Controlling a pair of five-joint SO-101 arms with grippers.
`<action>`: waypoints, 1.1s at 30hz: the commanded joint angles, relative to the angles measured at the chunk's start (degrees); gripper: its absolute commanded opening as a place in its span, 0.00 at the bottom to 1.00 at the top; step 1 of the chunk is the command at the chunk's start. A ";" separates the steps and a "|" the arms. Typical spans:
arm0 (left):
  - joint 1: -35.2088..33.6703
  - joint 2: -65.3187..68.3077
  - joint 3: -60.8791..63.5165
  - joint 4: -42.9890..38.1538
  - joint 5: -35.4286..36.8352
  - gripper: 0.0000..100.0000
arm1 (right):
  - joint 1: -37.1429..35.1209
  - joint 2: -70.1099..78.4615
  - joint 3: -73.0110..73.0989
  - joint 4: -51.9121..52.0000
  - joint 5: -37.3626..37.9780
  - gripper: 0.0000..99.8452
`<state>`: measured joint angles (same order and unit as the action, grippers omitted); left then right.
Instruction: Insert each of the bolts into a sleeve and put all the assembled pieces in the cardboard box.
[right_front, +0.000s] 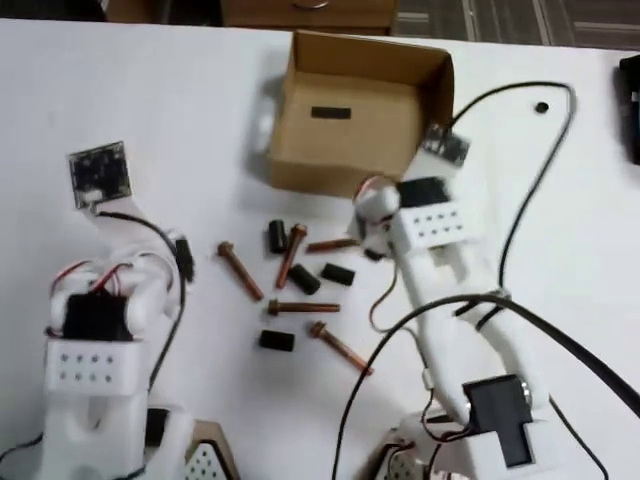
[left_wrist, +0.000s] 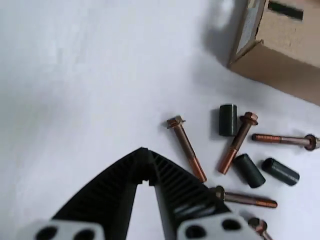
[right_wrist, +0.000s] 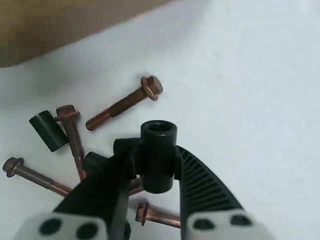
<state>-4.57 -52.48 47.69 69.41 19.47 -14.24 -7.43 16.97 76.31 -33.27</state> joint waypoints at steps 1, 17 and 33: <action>3.08 5.89 -1.36 1.23 1.41 0.02 | 3.65 -0.13 -8.26 3.12 9.05 0.02; 6.07 34.02 -15.25 1.32 8.09 0.02 | 11.03 -16.57 -19.34 10.51 46.07 0.02; 10.11 45.45 -20.88 -2.11 15.91 0.28 | 13.41 -31.34 3.69 -2.59 61.27 0.02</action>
<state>4.66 -8.09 29.49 69.14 34.95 -1.41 -34.33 18.55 77.98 25.89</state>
